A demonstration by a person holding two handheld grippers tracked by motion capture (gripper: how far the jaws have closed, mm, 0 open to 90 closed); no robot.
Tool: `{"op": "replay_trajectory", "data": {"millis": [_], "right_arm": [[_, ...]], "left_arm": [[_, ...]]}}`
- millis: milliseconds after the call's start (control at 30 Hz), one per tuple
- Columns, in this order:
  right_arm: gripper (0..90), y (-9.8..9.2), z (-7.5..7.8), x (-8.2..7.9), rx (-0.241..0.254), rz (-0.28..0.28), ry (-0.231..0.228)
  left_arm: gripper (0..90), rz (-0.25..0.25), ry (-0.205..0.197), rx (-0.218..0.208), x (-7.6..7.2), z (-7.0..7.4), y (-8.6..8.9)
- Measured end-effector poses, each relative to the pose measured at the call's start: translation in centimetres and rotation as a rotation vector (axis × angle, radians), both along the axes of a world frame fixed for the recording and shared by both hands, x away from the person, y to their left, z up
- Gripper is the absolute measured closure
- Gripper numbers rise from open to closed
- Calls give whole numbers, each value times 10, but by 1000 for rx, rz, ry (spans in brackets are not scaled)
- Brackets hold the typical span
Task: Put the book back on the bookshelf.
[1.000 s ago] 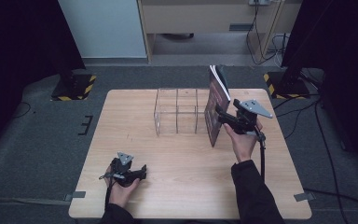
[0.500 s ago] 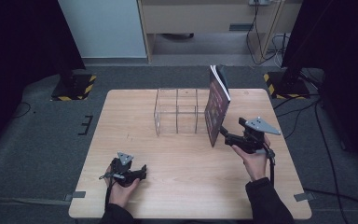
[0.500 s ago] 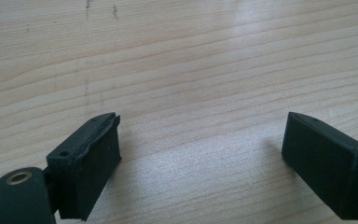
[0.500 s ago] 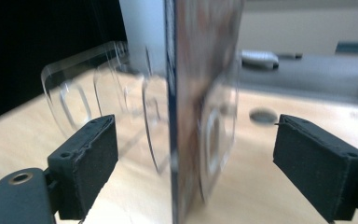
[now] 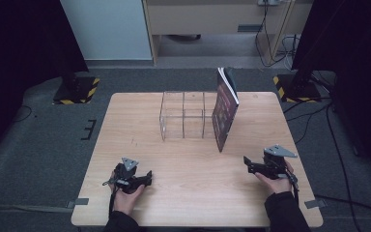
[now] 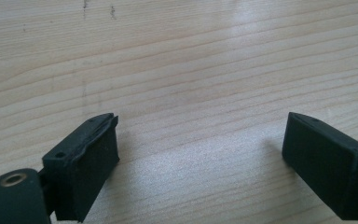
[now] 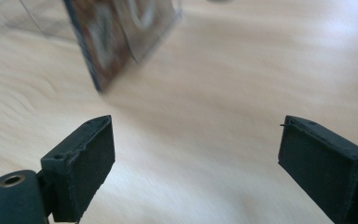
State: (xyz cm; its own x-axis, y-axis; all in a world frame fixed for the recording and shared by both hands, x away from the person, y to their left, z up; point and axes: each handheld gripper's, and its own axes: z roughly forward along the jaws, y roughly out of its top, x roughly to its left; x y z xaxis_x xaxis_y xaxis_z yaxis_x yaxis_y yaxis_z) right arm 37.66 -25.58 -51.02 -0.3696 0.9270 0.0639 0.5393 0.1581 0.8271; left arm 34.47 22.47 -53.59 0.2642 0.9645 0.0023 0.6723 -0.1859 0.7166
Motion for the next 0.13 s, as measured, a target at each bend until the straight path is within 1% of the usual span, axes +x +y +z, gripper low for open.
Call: {"op": "replay_trajectory", "data": {"millis": [133], "right_arm": [[102,-16,-13,-6,-43,-34,47]], "left_arm": [[77,-4,2,1,0,0,0]]}}
